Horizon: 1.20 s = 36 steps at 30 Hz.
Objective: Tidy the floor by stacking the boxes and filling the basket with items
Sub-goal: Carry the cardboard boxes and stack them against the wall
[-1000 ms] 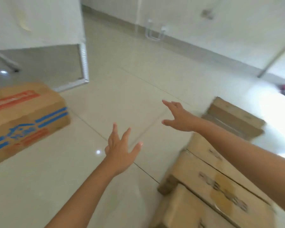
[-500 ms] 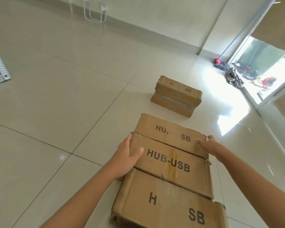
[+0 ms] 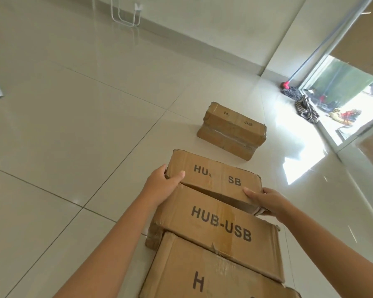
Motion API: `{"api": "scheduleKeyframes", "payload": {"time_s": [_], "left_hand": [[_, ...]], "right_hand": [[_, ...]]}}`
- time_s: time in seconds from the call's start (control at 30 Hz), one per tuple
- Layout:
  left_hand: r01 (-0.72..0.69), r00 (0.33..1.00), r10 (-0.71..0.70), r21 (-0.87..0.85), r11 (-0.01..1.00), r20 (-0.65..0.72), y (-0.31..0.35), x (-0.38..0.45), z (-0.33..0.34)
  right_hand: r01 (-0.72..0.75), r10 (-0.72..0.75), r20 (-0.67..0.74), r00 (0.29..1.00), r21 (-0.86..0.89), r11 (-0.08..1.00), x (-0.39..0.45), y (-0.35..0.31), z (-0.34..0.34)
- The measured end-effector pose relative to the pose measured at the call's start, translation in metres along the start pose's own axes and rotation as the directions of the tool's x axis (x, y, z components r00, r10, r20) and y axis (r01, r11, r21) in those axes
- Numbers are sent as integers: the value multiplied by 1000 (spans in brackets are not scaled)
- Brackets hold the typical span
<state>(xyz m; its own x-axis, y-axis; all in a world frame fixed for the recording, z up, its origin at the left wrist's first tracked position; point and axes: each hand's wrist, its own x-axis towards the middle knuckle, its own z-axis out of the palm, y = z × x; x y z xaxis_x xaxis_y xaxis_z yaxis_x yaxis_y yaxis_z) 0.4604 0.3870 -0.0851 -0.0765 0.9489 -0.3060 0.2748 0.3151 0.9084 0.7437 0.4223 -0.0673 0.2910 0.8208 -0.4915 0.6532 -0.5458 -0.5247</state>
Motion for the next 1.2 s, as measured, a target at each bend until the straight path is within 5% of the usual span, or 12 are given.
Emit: {"api": "scheduleKeyframes", "payload": {"time_s": [0.17, 0.3, 0.57, 0.7, 0.83, 0.93, 1.07, 1.2], "left_hand": [[73, 985, -103, -206, 976, -141, -5, 0, -36], [28, 912, -180, -383, 923, -367, -11, -13, -95], [-234, 681, -294, -579, 781, -671, -38, -88, -200], [-359, 534, -367, -597, 717, -762, -51, -128, -230], [-378, 368, -427, -552, 743, -826, -75, -162, -258], [-393, 224, -383, -442, 806, -896, -79, -189, -277], [-415, 53, -283, -279, 866, -958, -82, -217, -310], [-400, 20, -284, -267, 877, -959, -101, -234, -340]], "right_hand": [[240, -245, 35, 969, 105, 965, -9, -50, 17], [504, -509, 15, 861, 125, 855, -27, -108, 46], [892, -908, -34, 418, 206, 403, -94, -195, 127], [941, -953, -4, 304, 156, 300, -120, -209, 178], [916, -954, 70, 292, 266, 300, -148, -230, 219], [760, -929, 212, 302, 535, 369, -177, -252, 241], [756, -934, 302, 193, 560, 337, -213, -302, 274], [794, -923, 373, 99, 530, 300, -239, -355, 318]]}}
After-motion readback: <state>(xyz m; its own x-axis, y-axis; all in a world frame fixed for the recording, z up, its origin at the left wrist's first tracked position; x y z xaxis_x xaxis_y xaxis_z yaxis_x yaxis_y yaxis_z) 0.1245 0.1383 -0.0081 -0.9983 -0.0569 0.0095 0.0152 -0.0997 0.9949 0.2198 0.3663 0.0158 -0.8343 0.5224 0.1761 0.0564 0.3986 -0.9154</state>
